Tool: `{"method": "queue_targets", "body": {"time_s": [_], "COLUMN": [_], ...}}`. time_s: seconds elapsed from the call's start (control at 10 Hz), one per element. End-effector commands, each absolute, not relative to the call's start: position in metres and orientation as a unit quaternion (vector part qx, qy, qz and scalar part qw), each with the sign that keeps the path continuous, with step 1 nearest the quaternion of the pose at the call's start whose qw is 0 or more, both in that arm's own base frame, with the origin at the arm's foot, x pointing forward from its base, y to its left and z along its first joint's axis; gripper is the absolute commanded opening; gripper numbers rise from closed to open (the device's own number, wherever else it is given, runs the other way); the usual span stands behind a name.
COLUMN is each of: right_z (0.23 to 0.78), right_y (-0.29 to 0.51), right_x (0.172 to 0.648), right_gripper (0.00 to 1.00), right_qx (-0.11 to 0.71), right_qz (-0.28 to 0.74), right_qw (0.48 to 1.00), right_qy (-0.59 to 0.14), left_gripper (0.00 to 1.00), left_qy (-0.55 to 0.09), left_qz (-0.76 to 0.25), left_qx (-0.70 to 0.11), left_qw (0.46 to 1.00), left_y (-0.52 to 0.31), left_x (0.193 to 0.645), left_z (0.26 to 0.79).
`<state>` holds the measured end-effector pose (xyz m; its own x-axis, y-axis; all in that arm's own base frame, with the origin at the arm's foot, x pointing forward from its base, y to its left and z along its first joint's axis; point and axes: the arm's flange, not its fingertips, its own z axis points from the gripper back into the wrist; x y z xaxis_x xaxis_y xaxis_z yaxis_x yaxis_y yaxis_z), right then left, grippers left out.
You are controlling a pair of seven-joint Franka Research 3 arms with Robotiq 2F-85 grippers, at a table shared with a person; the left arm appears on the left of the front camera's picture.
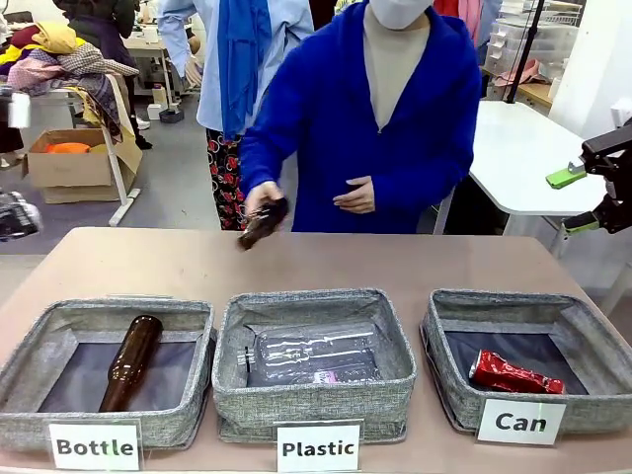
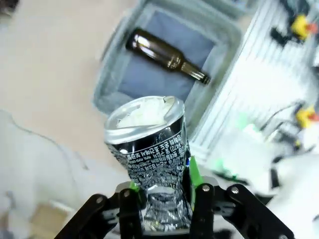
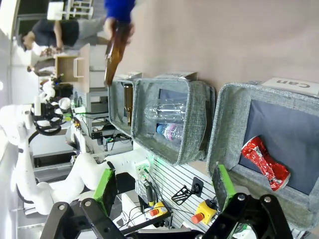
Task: Sort the can waste into the basket.
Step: Pick up the can waste from the table and place it in the right Fabric basket.
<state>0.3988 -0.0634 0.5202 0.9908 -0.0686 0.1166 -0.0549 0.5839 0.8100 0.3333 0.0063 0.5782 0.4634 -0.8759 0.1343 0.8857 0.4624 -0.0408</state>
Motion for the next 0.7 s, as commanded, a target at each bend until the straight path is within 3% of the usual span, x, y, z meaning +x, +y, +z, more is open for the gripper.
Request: {"method": "queue_targets", "body": {"time_s": [0.0, 0.3, 0.4, 0.6], "right_z": [0.522, 0.522, 0.522, 0.522], "right_y": [-0.065, -0.065, -0.065, -0.065], "right_x": [0.398, 0.398, 0.398, 0.398], "right_gripper": [1.0, 1.0, 1.0, 1.0], "right_qx": [0.456, 0.456, 0.456, 0.456], "right_qz": [0.005, 0.005, 0.005, 0.005], "right_qw": [0.887, 0.887, 0.887, 0.887], "right_qy": [-0.07, -0.07, -0.07, -0.07], "left_gripper": [0.0, 0.0, 0.0, 0.0], "left_qy": [-0.138, -0.182, -0.225, -0.289], "left_qz": [-0.595, -0.562, -0.512, -0.493], "left_qx": [-0.039, -0.101, -0.092, -0.114], "left_qw": [0.791, 0.8, 0.824, 0.813], "left_y": [0.014, 0.106, 0.145, 0.173], "left_x": [0.346, 0.331, 0.305, 0.269], "left_z": [0.562, 0.629, 0.64, 0.634]}}
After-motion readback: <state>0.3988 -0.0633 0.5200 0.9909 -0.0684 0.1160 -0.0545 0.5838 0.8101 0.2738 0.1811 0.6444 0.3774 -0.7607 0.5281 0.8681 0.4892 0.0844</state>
